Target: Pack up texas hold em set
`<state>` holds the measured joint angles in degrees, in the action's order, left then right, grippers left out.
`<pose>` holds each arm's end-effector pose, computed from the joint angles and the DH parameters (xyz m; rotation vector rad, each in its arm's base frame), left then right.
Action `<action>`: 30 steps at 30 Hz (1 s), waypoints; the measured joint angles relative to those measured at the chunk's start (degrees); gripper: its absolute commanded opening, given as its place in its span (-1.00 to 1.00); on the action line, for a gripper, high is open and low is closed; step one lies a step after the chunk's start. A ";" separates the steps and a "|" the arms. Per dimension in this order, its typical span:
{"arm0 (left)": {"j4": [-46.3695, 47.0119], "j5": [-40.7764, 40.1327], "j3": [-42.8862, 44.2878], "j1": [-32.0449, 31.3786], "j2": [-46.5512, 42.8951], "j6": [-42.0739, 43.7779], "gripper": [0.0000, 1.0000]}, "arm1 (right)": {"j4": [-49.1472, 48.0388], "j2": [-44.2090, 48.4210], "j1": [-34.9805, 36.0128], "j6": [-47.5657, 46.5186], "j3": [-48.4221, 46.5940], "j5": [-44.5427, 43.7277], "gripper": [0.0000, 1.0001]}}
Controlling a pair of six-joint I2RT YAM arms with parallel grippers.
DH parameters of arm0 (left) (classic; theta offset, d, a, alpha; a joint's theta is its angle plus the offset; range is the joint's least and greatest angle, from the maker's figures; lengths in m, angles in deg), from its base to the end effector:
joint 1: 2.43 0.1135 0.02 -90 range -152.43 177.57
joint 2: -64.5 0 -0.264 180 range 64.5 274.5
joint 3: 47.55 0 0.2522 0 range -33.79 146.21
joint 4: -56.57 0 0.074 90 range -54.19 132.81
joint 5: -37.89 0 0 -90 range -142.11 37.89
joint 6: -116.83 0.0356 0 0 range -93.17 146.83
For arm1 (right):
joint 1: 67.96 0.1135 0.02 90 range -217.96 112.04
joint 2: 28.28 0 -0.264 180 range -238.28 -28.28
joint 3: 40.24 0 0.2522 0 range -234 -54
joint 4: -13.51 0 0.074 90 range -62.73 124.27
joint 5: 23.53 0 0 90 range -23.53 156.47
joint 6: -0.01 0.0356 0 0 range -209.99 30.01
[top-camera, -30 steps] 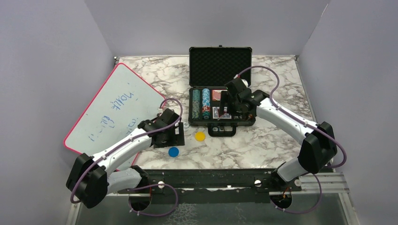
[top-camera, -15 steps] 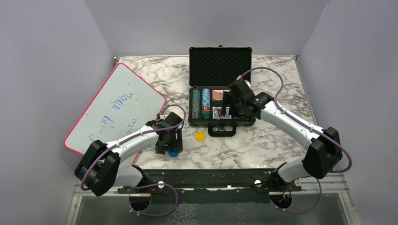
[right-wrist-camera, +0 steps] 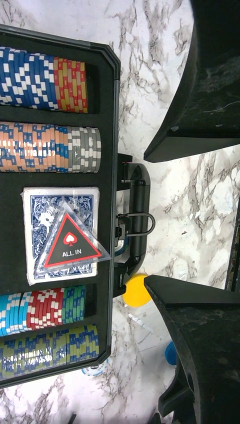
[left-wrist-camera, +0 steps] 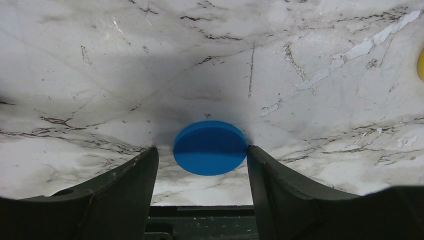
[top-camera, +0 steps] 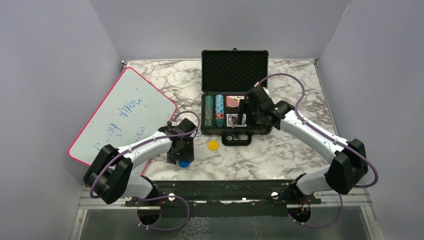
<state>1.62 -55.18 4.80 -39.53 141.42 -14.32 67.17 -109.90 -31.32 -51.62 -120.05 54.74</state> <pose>0.1683 -0.1249 0.1581 -0.1120 2.9619 -0.1099 0.2413 0.1704 0.2770 0.1189 2.5281 0.2725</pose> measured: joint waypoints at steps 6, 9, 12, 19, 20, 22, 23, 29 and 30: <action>-1.09 -1.29 0.66 -0.96 1.79 0.66 -0.06 | 0.04 3.41 0.00 0.85 2.03 -0.09 0.70; -1.11 -1.53 0.83 -1.86 2.21 0.87 -0.12 | 0.11 5.46 0.00 1.38 3.04 -0.28 0.70; -0.92 -1.99 1.11 -2.54 1.81 0.92 -0.13 | 0.13 7.41 0.00 2.01 4.13 -0.46 0.70; 1.09 -2.12 1.42 -3.61 0.33 0.85 -0.13 | 1.03 11.41 0.00 3.52 6.51 -1.22 0.70; 1.25 -2.01 2.12 -3.87 0.31 0.85 -0.13 | 1.31 12.04 0.00 3.96 6.91 -1.51 0.70; 1.46 -1.46 4.85 -4.33 0.33 0.96 -0.13 | 1.92 13.35 0.00 5.22 7.87 -2.51 0.70; 1.55 -1.20 7.10 -4.72 0.39 1.27 -0.13 | 2.21 14.08 0.00 5.97 8.44 -3.10 0.70; 5.86 0.17 24.15 -7.37 5.73 3.56 -0.12 | 3.32 17.55 0.00 9.84 12.24 -6.16 0.69; 6.60 0.33 26.73 -7.74 7.39 4.02 -0.11 | 3.43 17.81 0.00 10.25 12.55 -6.40 0.69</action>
<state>8.22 -54.85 31.53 -47.26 148.81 -10.30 70.60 -92.09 -31.32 -41.37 -107.50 48.34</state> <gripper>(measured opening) 0.517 0.848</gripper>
